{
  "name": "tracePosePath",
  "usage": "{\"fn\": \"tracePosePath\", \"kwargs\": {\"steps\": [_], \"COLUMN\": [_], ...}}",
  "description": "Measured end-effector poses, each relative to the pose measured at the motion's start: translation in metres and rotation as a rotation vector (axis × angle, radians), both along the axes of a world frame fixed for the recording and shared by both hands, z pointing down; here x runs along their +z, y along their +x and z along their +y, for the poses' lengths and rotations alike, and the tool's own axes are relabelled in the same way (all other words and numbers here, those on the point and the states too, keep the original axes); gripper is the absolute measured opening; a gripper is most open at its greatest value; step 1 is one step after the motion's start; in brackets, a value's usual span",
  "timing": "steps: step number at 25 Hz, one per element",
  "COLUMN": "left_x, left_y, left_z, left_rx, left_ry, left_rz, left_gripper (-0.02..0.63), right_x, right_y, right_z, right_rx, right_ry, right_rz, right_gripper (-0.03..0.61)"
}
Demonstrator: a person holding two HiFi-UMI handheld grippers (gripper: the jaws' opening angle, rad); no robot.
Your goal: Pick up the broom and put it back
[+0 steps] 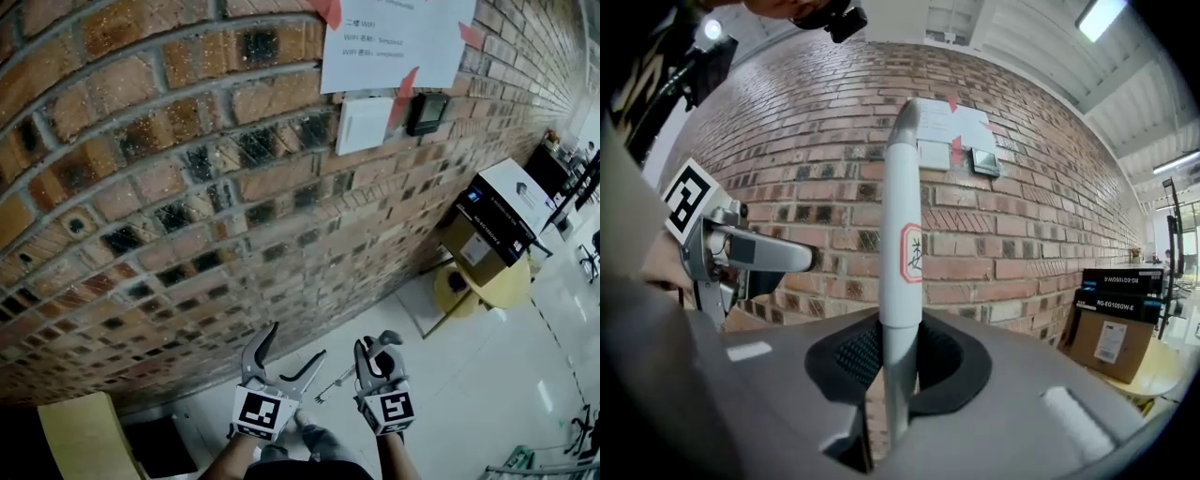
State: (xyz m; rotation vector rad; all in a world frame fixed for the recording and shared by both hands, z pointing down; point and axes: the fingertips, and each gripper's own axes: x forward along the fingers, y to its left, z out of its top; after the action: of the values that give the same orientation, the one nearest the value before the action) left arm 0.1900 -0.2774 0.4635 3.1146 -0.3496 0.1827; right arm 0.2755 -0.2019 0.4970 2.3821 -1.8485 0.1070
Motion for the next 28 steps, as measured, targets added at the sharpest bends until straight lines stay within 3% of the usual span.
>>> {"fn": "tracePosePath", "kwargs": {"steps": [5, 12, 18, 22, 28], "left_x": [0.052, 0.129, 0.168, 0.19, 0.205], "left_y": [0.019, 0.025, 0.013, 0.004, -0.004], "left_z": [0.008, 0.005, -0.003, -0.013, -0.031], "left_rx": [0.054, 0.039, 0.009, -0.029, -0.082], "left_ry": [-0.038, -0.107, -0.143, -0.167, -0.187], "left_rz": [-0.079, -0.163, -0.219, -0.256, -0.273], "left_gripper": [0.405, 0.403, 0.397, 0.397, 0.397], "right_x": [0.072, 0.199, 0.293, 0.335, 0.345], "right_y": [0.011, 0.013, 0.014, 0.015, 0.029], "right_z": [-0.001, -0.004, -0.014, -0.033, -0.096], "right_rx": [-0.011, -0.035, -0.015, -0.007, -0.037], "right_ry": [-0.13, -0.349, -0.502, -0.545, -0.477], "right_rz": [-0.044, -0.126, -0.216, -0.275, -0.316], "right_gripper": [0.052, 0.051, 0.051, 0.051, 0.052]}}
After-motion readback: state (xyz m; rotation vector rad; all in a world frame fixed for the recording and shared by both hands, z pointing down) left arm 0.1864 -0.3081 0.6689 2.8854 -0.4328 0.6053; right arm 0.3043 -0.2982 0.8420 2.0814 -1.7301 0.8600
